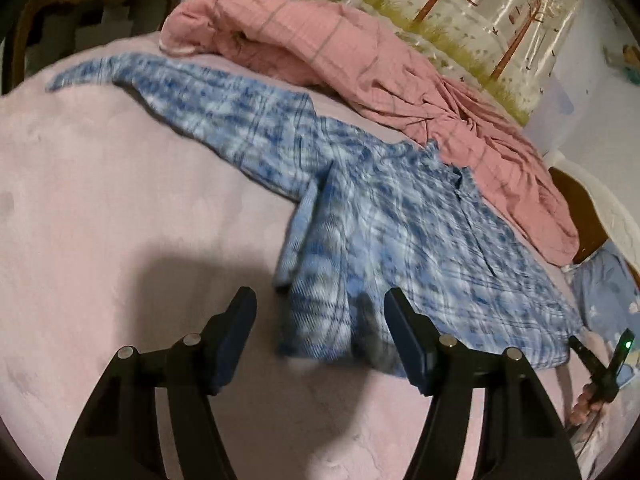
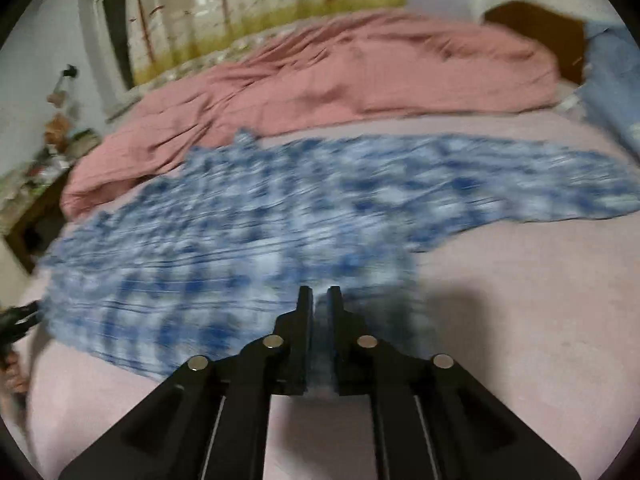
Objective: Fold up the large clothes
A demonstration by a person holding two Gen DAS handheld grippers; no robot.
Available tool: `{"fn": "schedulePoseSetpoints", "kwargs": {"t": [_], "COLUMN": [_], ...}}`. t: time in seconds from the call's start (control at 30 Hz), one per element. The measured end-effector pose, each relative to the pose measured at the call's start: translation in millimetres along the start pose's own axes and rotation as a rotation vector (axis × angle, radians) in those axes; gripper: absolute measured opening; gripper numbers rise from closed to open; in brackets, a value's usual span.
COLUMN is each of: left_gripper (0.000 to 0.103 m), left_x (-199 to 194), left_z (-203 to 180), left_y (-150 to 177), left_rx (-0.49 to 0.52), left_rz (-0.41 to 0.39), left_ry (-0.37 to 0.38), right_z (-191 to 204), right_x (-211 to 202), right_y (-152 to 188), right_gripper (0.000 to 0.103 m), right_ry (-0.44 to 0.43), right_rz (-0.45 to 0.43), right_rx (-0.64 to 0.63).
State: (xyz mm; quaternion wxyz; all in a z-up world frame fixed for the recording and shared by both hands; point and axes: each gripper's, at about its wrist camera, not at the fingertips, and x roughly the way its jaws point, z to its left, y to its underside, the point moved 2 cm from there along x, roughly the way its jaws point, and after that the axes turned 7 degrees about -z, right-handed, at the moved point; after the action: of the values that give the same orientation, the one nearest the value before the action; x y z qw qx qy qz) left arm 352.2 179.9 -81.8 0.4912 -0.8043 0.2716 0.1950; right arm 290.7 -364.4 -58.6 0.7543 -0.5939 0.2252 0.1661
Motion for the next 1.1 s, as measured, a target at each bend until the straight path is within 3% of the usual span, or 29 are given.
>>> {"fn": "schedulePoseSetpoints", "kwargs": {"t": [0.03, 0.07, 0.1, 0.17, 0.2, 0.23, 0.27, 0.3, 0.37, 0.4, 0.43, 0.6, 0.7, 0.77, 0.93, 0.97, 1.1], "left_gripper": [0.064, 0.064, 0.064, 0.064, 0.055, 0.046, 0.021, 0.008, 0.005, 0.005, 0.004, 0.004, 0.005, 0.006, 0.012, 0.017, 0.059], "left_x": [3, 5, 8, 8, 8, 9, 10, 10, 7, 4, 0, -12, 15, 16, 19, 19, -9], "left_z": [2, 4, 7, 10, 13, 17, 21, 24, 26, 22, 17, -7, 12, 17, -2, -7, -24], "left_y": [2, 3, 4, 4, 3, 4, 5, 6, 6, 5, 4, 1, 10, 9, 10, 7, -15], "left_rx": [-0.009, -0.023, -0.044, -0.077, -0.089, -0.109, -0.130, -0.149, -0.162, -0.144, -0.111, 0.026, -0.039, -0.067, 0.054, 0.084, 0.212], "left_rz": [0.014, 0.024, 0.030, 0.030, 0.029, 0.032, 0.038, 0.045, 0.029, 0.013, -0.006, -0.072, 0.041, 0.049, 0.083, 0.090, -0.022], "left_ry": [-0.009, -0.012, -0.001, 0.024, 0.034, 0.039, 0.036, 0.053, 0.079, 0.073, 0.051, -0.065, -0.066, -0.043, -0.142, -0.168, -0.257], "right_z": [-3, -6, -11, -20, -28, -34, -38, -45, -51, -53, -53, -43, -42, -45, -39, -38, -23], "right_x": [-7, -10, -15, -18, -19, -16, -11, -5, 8, 13, 15, 1, 10, 15, 13, 11, -15], "right_y": [2, 4, 7, 9, 13, 16, 18, 21, 27, 28, 30, 26, 28, 31, 28, 27, 13], "right_gripper": [0.054, 0.067, 0.073, 0.073, 0.073, 0.073, 0.073, 0.073, 0.053, 0.015, 0.010, 0.008, 0.008, 0.008, 0.013, 0.014, 0.024], "right_ry": [0.030, 0.043, 0.056, 0.062, 0.052, 0.040, 0.024, -0.006, -0.051, -0.060, -0.070, -0.031, -0.007, -0.006, 0.037, 0.046, 0.125], "right_rz": [-0.019, -0.025, -0.018, -0.001, 0.017, 0.039, 0.060, 0.088, 0.139, 0.157, 0.165, 0.073, 0.118, 0.144, 0.148, 0.146, 0.060], "right_rx": [0.003, 0.010, 0.022, 0.058, 0.105, 0.142, 0.171, 0.208, 0.258, 0.272, 0.275, 0.212, 0.207, 0.211, 0.162, 0.148, 0.040]}}
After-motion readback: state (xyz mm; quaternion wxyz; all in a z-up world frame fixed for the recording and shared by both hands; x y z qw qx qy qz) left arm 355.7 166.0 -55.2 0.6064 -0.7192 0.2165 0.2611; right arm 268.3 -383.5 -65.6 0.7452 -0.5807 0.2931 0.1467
